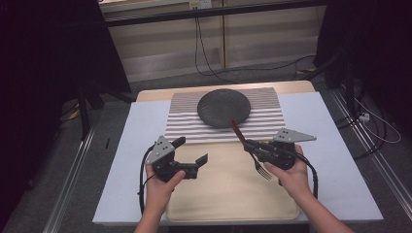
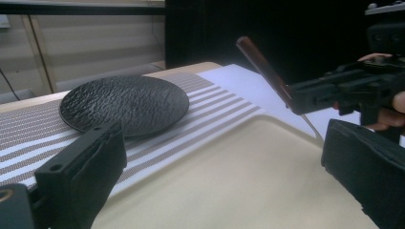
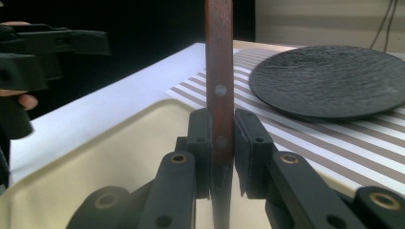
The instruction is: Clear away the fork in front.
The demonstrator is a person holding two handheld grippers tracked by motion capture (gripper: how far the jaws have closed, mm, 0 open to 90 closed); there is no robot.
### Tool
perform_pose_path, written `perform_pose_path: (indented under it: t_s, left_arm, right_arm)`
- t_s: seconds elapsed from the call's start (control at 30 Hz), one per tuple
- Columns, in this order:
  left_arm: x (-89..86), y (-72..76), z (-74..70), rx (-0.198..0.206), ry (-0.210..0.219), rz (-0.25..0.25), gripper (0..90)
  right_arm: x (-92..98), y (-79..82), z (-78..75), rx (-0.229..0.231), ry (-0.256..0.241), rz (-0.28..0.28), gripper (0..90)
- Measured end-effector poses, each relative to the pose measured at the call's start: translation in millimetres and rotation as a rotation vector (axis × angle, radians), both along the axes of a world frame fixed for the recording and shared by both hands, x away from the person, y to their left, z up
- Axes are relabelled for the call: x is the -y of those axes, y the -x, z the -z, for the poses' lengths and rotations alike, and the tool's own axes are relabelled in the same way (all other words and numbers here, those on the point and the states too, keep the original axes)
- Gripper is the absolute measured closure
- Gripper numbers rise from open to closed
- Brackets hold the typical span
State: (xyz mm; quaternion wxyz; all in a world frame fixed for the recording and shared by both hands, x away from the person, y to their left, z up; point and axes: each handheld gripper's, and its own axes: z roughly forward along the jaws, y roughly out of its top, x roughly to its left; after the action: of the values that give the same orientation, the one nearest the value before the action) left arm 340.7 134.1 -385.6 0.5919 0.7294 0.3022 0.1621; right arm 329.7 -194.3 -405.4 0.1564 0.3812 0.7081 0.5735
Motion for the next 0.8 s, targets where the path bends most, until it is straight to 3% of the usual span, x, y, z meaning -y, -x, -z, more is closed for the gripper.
perform_pose_path:
  t_s: [0.3, 0.6, 0.67, 0.7, 0.73, 0.77, 0.8]
  left_arm:
    - [21.1, -9.6, -0.2, -0.035, -0.003, -0.038, 2.6]
    - [46.3, -14.2, -2.3, -0.048, 0.028, -0.018, 7.0]
    - [51.4, -15.8, -2.1, -0.061, 0.039, -0.022, 10.4]
    - [54.3, -16.3, -1.7, -0.074, 0.049, -0.027, 16.3]
    - [56.3, -17.2, -1.6, -0.091, 0.055, -0.029, 16.3]
    - [60.8, -18.7, -0.2, -0.123, 0.084, -0.024, 22.7]
    - [60.8, -18.7, -0.2, -0.123, 0.084, -0.024, 24.3]
  right_arm:
    - [-22.2, 1.4, 4.7, 0.001, 0.037, -0.05, 77.9]
    - [-29.8, 4.2, 5.6, 0.016, 0.044, -0.066, 77.9]
    - [-30.6, 4.9, 5.8, 0.019, 0.044, -0.065, 77.9]
    - [-31.5, 5.4, 5.8, 0.023, 0.045, -0.069, 77.8]
    - [-31.5, 5.4, 5.8, 0.023, 0.045, -0.069, 77.8]
    - [-32.3, 5.9, 5.2, 0.025, 0.039, -0.08, 77.8]
    - [-32.9, 6.4, 4.6, 0.026, 0.041, -0.079, 77.9]
